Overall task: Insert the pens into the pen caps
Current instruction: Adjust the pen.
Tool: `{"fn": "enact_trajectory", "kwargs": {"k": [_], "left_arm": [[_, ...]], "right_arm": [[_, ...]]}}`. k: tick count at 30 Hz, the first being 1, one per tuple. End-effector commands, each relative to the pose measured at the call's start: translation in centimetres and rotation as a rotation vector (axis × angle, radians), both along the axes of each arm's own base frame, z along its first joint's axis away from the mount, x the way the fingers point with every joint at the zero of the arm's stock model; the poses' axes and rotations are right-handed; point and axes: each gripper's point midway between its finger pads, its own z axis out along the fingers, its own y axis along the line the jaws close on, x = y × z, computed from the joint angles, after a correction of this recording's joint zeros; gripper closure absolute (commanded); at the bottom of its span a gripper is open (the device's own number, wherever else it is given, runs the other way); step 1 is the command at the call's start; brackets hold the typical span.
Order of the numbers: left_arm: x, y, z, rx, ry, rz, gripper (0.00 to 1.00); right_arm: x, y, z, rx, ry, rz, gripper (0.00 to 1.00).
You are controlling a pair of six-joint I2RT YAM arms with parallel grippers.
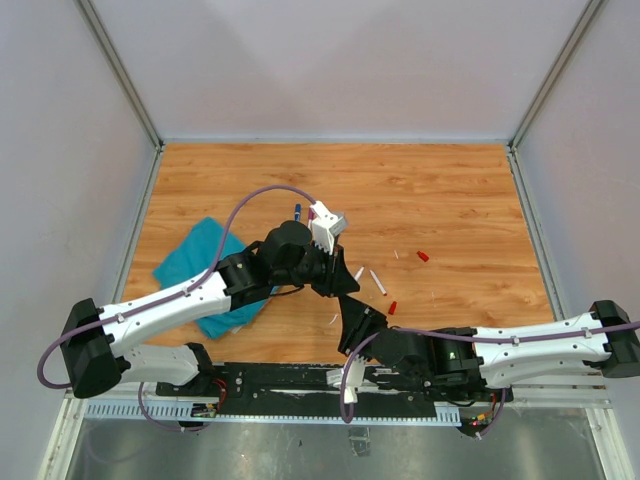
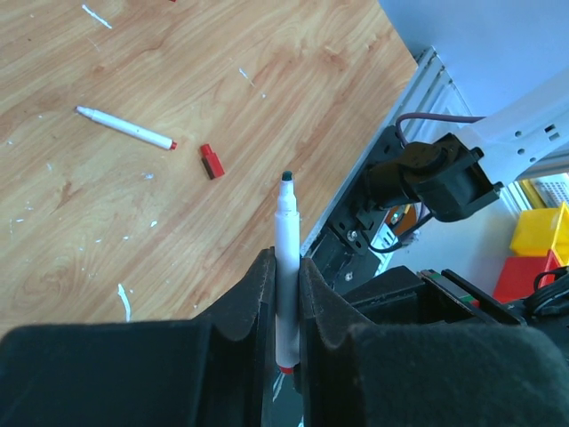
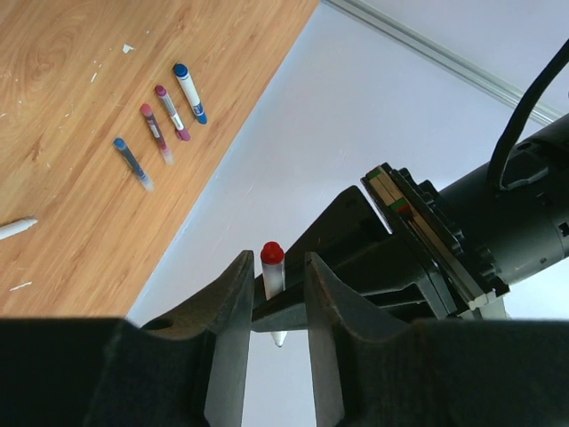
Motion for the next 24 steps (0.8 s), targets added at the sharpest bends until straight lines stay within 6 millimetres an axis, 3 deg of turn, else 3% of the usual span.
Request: {"fn": "enact_trajectory", "kwargs": {"k": [1,2,6,15,24], "left_arm": [[0.3,0.1,0.8,-0.007,-0.031,0.008,1.00],[0.3,0.1,0.8,-0.007,-0.032,0.008,1.00],[0.4,0.1,0.7,-0.001,-0.033,0.014,1.00],[1.9,0.9,0.3,0.024,-0.075,0.096,0.99],[4.0,3.1,0.6,0.043,-0.159,0.241,0.99]], "right_arm": [[-0.4,0.4,2.0,0.074,0.023,0.015,0.68],[-0.4,0.4,2.0,0.076,0.024,0.014,0.61],[-0.5,0.5,2.2,0.091,0.031,0.015,0.51],[-1.3,1.0,2.1,0.151,0.093,0.055,0.50],[-5.5,2.5,6.0,0.480,0.337,0.276,0.51]]}}
